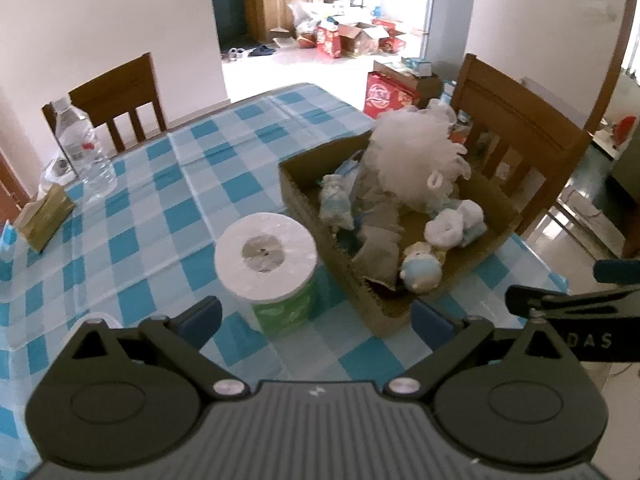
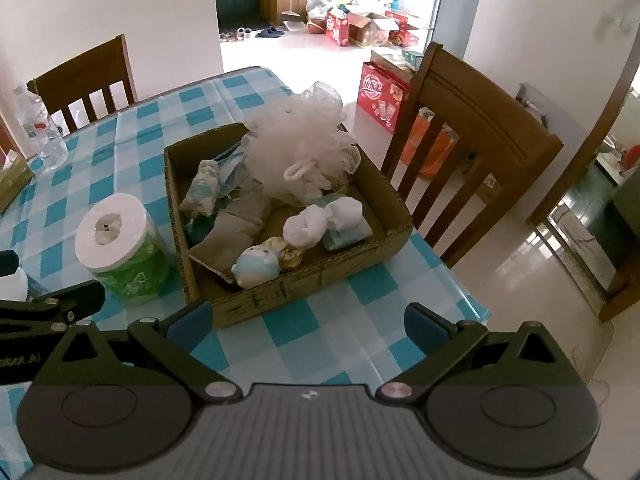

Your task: Organize soft objects

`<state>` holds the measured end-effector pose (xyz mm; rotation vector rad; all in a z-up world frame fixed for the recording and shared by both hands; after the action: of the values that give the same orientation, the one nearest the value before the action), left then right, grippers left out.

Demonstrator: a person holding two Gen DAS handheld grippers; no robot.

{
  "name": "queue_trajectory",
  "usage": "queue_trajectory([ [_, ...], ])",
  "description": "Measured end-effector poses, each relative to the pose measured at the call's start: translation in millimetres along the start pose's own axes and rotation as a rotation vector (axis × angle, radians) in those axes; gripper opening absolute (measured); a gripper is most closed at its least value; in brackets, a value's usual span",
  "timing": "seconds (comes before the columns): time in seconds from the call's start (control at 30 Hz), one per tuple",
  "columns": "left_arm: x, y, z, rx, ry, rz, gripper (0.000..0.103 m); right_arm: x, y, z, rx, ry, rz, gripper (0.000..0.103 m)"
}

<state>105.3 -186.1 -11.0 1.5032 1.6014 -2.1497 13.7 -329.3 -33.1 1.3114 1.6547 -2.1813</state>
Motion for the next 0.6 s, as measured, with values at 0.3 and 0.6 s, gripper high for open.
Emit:
queue_trajectory([
  [0.3,1.5,-5.2,-4.5,-0.033,0.004,-0.006,0.1,2.7,-2.9,-5.5,-0.016,0.01,-0.003,0.103],
  [0.6,2.2,-6.5,-5.9,-0.041,-0.009,-0.012,0.1,3.3,-3.5,-7.7,-0.022,0.007,-0.005,0.103],
])
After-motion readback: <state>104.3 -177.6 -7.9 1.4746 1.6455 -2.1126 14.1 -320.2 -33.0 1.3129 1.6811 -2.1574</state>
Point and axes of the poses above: each gripper's, at about its wrist camera, not at the fingertips, and y roughly the way its jaws point, z to its right, x to its underside, the point moved 7 cm from there along y, roughly the way its jaws point, and after that the axes turned 9 degrees about z, right-handed, at the moved point
